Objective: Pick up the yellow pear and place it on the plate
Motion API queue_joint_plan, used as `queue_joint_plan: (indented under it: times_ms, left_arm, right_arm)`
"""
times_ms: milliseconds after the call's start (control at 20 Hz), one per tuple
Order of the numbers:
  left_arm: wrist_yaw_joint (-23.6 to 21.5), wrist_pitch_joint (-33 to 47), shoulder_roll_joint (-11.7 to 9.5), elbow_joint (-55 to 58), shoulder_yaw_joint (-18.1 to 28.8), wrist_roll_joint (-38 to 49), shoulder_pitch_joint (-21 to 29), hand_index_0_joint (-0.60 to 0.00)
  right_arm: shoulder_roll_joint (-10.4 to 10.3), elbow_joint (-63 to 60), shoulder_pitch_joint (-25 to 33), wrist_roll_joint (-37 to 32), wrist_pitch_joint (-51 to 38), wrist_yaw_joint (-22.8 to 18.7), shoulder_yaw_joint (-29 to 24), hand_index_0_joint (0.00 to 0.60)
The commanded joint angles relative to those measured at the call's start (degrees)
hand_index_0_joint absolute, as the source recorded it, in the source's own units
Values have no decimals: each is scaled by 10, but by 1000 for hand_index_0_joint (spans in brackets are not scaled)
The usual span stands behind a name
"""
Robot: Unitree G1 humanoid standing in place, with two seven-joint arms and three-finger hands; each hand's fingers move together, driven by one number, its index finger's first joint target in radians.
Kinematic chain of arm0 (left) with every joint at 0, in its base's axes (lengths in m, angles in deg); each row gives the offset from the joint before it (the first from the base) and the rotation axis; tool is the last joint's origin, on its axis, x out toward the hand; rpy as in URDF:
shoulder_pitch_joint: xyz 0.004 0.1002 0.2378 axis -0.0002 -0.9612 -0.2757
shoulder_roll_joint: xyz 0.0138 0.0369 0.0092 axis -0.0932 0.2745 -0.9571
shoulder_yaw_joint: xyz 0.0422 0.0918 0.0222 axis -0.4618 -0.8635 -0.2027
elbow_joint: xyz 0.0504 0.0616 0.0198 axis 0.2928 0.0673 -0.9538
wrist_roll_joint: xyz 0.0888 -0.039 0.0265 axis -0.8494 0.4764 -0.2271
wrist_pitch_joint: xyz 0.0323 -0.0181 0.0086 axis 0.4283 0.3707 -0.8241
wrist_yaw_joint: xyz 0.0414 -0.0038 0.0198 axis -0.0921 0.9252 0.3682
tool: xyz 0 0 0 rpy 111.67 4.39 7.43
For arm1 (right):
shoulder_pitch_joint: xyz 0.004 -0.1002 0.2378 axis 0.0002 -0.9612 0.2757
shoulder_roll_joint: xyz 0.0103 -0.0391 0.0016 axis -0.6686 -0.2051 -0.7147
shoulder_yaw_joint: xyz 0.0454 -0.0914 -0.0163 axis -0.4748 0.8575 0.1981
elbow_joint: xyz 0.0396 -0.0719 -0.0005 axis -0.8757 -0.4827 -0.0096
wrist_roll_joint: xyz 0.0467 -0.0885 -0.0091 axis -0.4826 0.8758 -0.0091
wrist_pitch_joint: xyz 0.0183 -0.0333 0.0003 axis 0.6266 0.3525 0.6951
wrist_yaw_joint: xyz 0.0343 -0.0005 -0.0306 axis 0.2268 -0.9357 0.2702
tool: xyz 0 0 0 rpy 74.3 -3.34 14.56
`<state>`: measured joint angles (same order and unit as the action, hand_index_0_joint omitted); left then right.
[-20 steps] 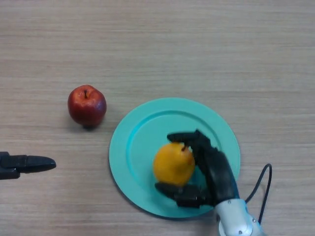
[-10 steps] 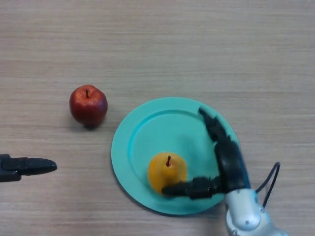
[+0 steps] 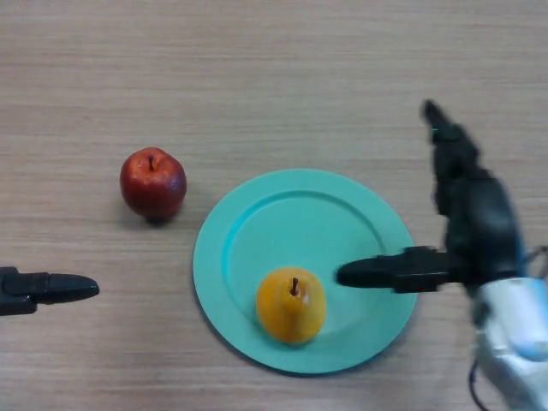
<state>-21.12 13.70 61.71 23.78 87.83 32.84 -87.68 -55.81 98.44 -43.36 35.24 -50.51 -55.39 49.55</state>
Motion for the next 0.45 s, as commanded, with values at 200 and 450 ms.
queue_joint_plan:
  times_ms: [200,450]
  left_arm:
    - [33,55,-9,43,1,-34,-8,0]
    - [45,35,0,41,-7,-27,-6,0]
  right_arm:
    - [29,110,-47,-95,-1,79,-141,0]
    - [31,146,-67,-99,33,103,-160,0]
